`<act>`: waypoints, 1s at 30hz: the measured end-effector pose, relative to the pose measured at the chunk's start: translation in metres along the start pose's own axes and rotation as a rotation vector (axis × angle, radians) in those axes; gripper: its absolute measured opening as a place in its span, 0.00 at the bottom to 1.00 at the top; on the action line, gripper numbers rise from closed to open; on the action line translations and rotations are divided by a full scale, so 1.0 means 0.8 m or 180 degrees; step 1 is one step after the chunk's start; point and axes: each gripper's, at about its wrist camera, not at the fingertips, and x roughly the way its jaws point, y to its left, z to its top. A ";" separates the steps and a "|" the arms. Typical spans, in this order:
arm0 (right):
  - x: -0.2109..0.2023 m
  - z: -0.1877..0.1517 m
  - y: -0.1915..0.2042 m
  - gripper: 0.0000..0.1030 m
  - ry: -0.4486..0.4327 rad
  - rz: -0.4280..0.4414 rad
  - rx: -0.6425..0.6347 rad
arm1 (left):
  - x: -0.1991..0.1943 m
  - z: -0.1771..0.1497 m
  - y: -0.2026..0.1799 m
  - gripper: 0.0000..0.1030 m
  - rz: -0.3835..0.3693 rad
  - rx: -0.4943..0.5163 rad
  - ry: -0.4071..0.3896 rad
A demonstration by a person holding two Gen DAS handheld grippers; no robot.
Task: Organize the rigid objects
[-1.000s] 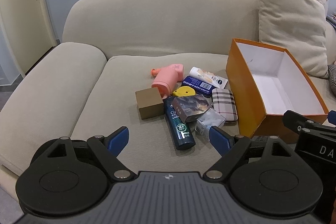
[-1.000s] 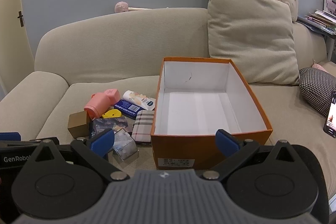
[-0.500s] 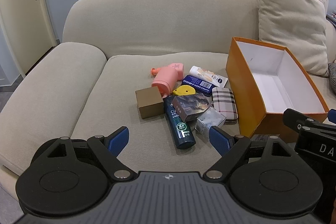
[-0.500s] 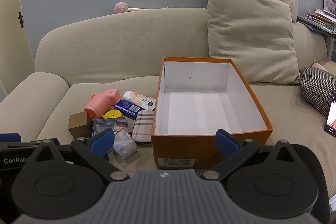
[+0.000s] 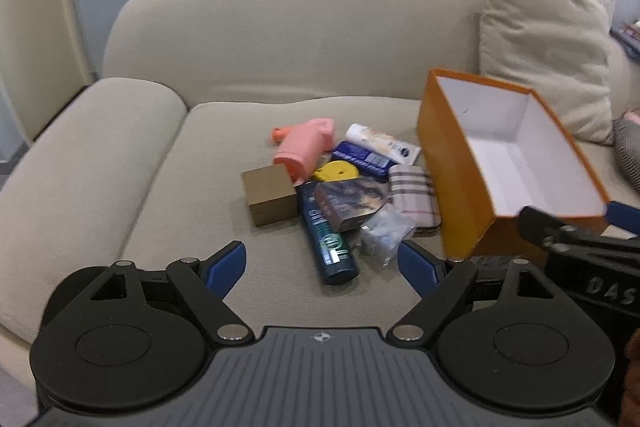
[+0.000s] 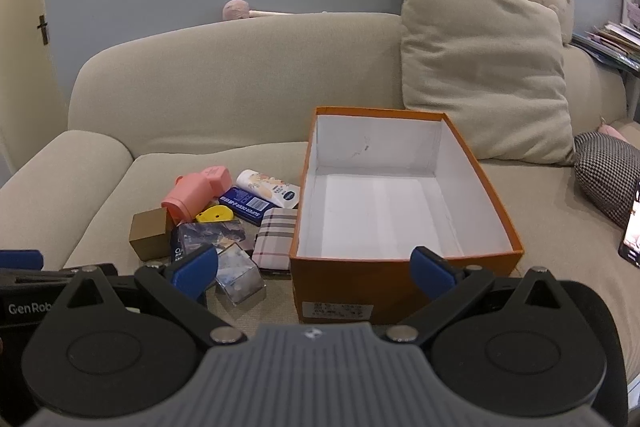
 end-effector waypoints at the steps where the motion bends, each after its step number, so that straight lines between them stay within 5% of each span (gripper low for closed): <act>1: 0.002 0.002 0.002 0.98 0.0003 0.0031 -0.0019 | 0.001 0.003 0.002 0.83 -0.0058 -0.0003 -0.0005; 6: 0.022 0.015 0.015 0.82 0.0021 0.0189 -0.0186 | 0.017 0.018 0.009 0.73 -0.0180 0.0014 0.0054; 10: 0.047 0.027 0.033 0.70 0.0093 0.0383 -0.0329 | 0.038 0.026 0.017 0.53 -0.0241 0.0037 0.0152; 18: 0.122 0.041 0.081 0.32 0.0411 0.0769 -0.0597 | 0.103 0.040 0.042 0.31 -0.0378 0.0015 0.0502; 22: 0.167 0.040 0.101 0.31 0.0659 0.0872 -0.0682 | 0.144 0.046 0.057 0.12 -0.0436 -0.0039 0.0722; 30: 0.234 0.027 0.132 0.49 0.1008 0.0859 -0.0997 | 0.202 0.048 0.084 0.05 -0.0417 -0.0241 0.1014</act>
